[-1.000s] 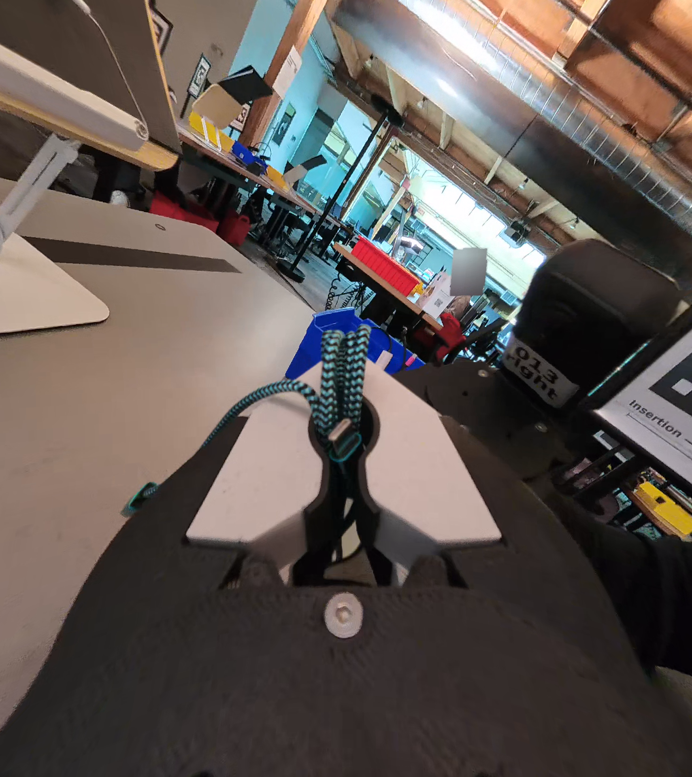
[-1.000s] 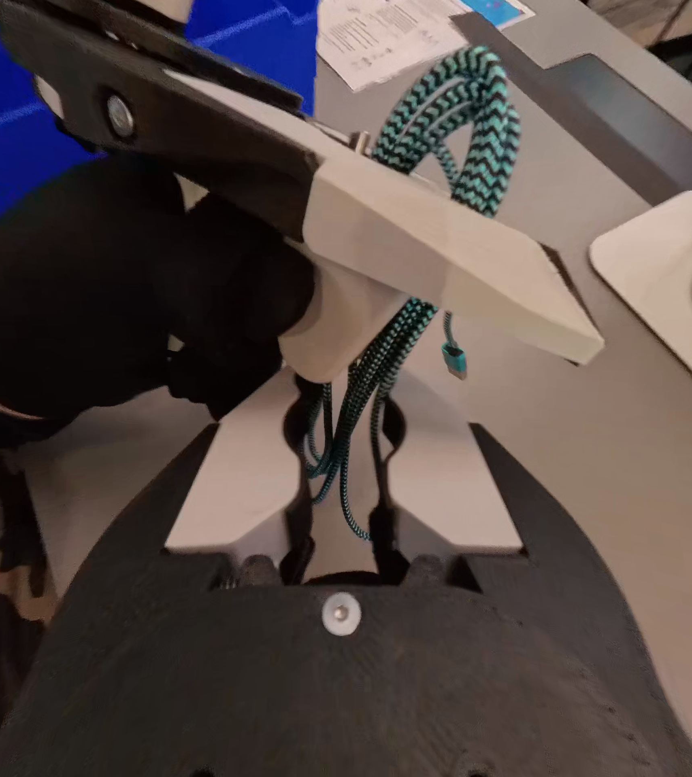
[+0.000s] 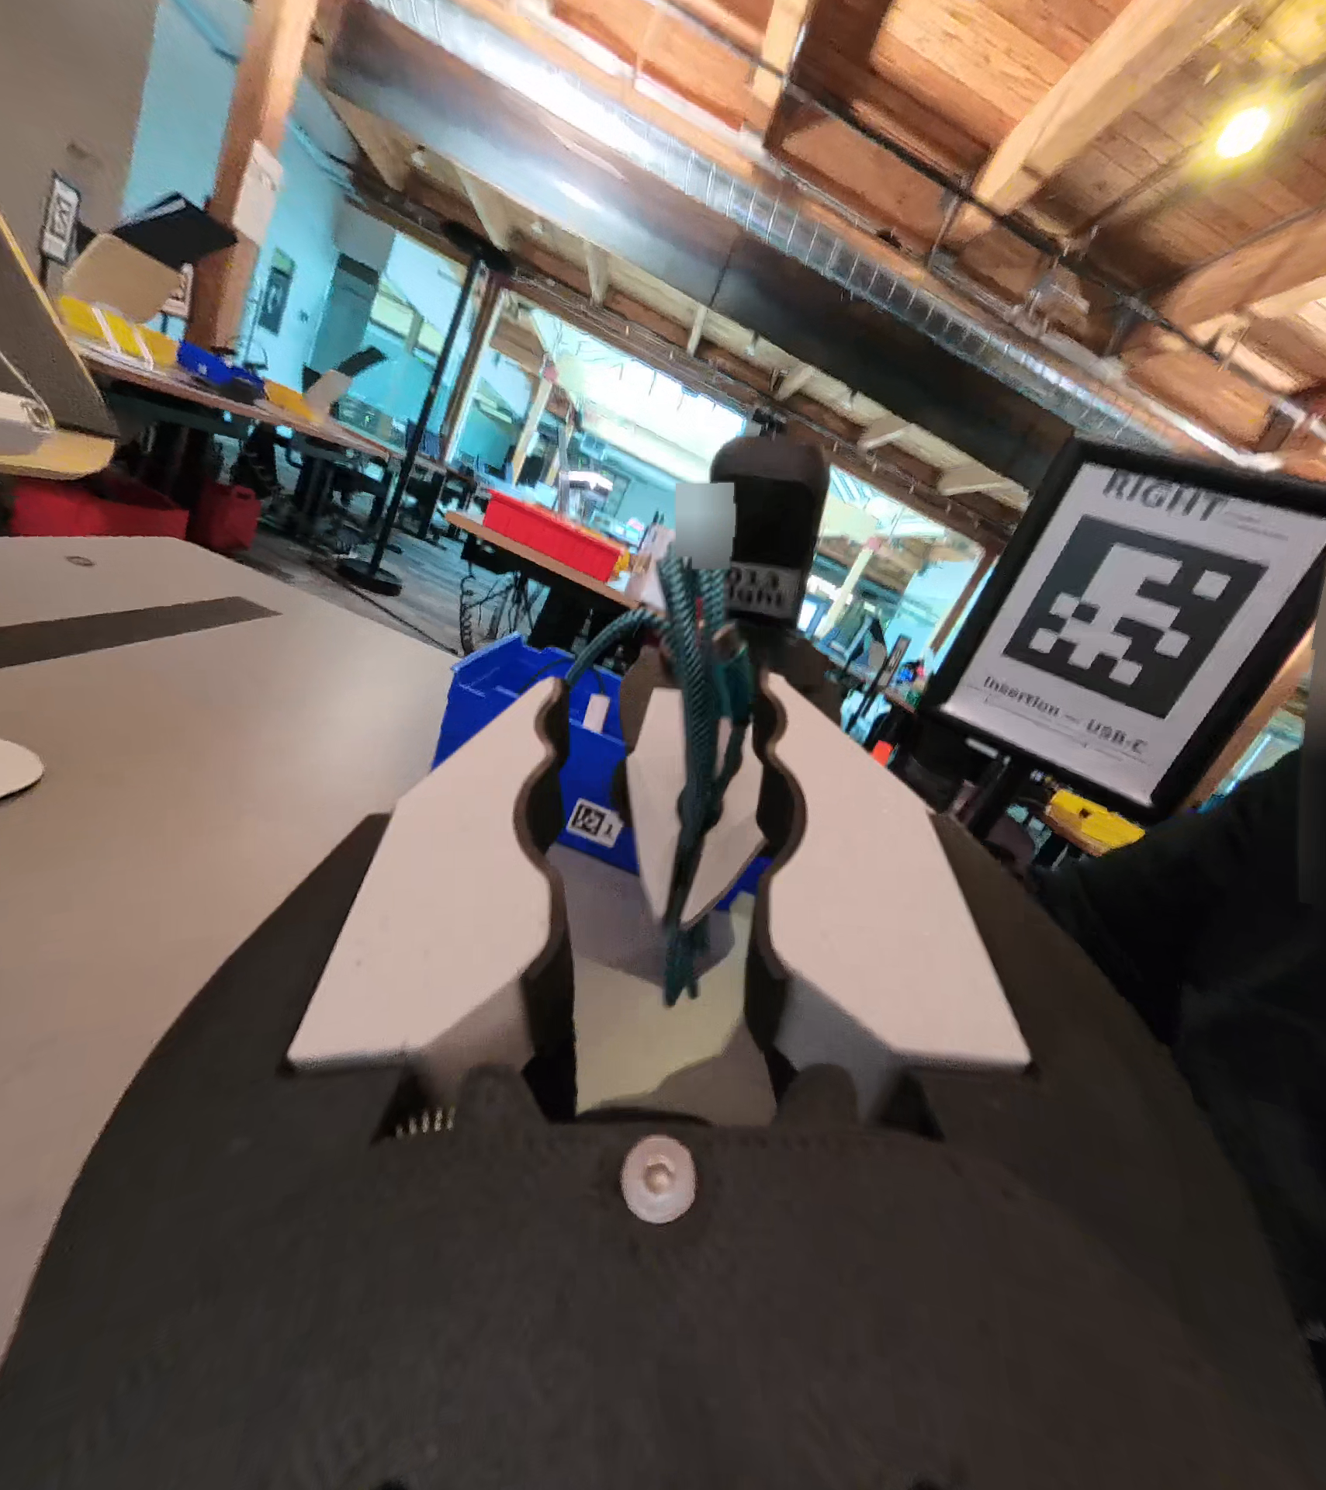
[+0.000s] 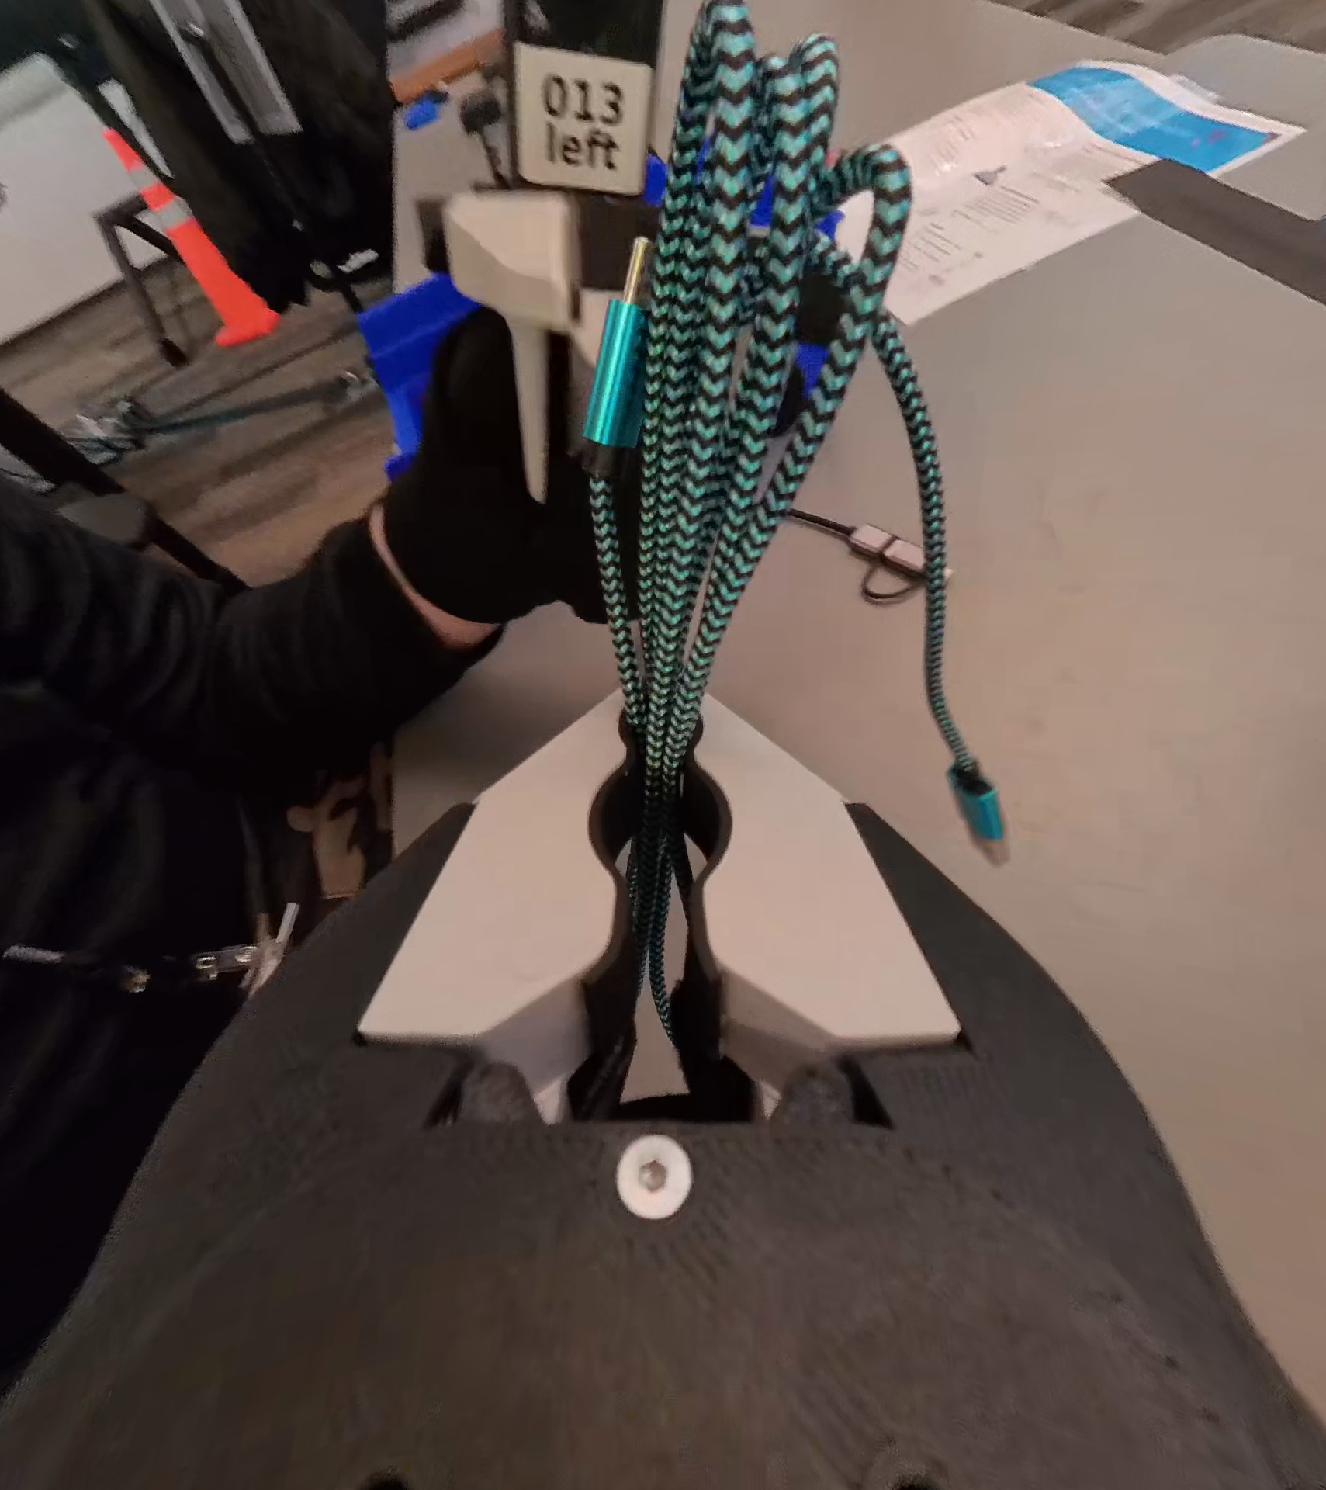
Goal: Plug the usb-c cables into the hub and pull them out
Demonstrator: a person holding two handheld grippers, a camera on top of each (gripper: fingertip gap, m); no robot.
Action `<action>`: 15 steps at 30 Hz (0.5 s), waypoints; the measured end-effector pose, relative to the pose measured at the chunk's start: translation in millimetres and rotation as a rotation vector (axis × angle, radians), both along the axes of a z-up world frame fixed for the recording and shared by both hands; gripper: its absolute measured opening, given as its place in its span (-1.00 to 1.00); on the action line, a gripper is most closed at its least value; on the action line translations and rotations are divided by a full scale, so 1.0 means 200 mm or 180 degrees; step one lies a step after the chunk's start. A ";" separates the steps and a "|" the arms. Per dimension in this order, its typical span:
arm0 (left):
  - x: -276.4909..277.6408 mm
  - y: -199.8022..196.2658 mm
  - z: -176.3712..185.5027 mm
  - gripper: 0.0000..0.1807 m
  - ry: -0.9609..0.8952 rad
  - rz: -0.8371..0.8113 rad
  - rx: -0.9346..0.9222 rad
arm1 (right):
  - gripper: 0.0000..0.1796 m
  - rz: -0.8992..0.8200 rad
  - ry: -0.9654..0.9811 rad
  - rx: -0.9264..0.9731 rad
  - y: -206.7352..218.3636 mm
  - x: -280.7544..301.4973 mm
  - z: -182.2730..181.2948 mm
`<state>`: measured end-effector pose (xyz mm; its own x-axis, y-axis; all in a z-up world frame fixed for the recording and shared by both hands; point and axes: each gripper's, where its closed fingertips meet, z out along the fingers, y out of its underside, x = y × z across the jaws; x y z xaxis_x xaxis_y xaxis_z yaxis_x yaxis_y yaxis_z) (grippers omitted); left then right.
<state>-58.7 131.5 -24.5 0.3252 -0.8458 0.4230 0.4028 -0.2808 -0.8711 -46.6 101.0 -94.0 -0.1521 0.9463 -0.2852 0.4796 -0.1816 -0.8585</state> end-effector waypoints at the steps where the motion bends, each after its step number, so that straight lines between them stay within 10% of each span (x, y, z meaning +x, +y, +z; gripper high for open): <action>1: 0.01 0.00 -0.03 -0.51 0.0113 0.0014 0.0015 | -1.00 0.0063 0.0049 -0.0070 -0.02 0.01 0.02; 7: 0.13 -0.01 -0.12 -0.50 0.0459 -0.0163 0.0073 | -1.00 0.0461 0.0101 -0.0392 -0.13 0.04 0.07; 15: 0.24 -0.09 -0.11 -1.00 0.0243 -0.0572 0.0076 | -1.00 0.0515 0.0107 -0.0466 -0.15 0.04 0.08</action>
